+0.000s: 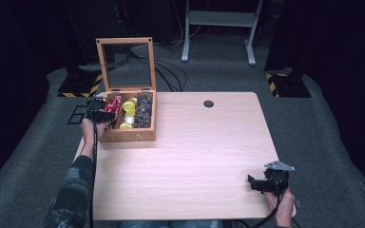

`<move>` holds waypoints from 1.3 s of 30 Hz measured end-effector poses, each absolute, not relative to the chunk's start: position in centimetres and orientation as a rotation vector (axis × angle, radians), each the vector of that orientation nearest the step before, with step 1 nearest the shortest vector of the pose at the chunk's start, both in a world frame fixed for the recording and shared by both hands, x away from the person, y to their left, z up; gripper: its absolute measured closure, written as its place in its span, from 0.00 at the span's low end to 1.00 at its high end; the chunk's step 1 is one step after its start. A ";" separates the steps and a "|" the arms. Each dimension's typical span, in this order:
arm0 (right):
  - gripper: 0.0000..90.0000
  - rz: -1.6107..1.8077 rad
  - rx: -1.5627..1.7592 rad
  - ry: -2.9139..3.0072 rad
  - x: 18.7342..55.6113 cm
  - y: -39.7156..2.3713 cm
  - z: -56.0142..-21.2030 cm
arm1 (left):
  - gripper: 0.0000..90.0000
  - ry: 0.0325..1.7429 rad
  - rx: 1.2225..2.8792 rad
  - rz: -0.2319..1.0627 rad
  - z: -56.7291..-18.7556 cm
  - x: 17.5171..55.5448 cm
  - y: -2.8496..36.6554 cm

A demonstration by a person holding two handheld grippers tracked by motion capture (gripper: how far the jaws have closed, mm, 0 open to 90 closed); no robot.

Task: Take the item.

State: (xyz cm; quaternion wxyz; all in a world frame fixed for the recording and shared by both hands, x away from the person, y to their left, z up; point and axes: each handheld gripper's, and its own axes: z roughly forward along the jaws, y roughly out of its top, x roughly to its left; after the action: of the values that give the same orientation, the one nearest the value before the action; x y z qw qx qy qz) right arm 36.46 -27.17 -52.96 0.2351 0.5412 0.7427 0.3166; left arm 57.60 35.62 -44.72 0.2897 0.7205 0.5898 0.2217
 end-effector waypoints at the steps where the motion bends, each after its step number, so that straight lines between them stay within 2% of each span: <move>1: 0.01 0.868 1.485 2.038 36.5 -27.2 -53.0 | 0.80 1.574 1.926 0.598 -44.7 57.6 35.6; 8: 0.01 0.867 1.489 2.029 36.5 -27.1 -53.0 | 0.67 1.564 1.927 0.550 -44.7 57.4 35.9; 13: 0.01 0.867 1.490 2.028 36.5 -27.1 -53.0 | 0.67 1.553 1.949 0.548 -44.9 57.3 35.7; 23: 0.01 0.868 1.490 2.027 36.5 -27.1 -53.0 | 0.79 1.562 1.970 0.562 -45.3 57.5 35.5; 29: 0.01 0.867 1.484 2.036 36.5 -27.2 -53.0 | 0.92 1.584 1.960 0.582 -45.5 57.4 35.4; 39: 0.01 0.867 1.482 2.039 36.4 -27.2 -53.0 | 0.95 1.567 1.908 0.645 -44.4 56.3 35.9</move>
State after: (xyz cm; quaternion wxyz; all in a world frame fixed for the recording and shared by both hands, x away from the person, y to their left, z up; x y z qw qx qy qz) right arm 36.45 -27.18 -52.97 0.2356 0.5404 0.7433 0.3161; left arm 56.28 35.90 -44.40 0.2907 0.7154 0.5875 0.2417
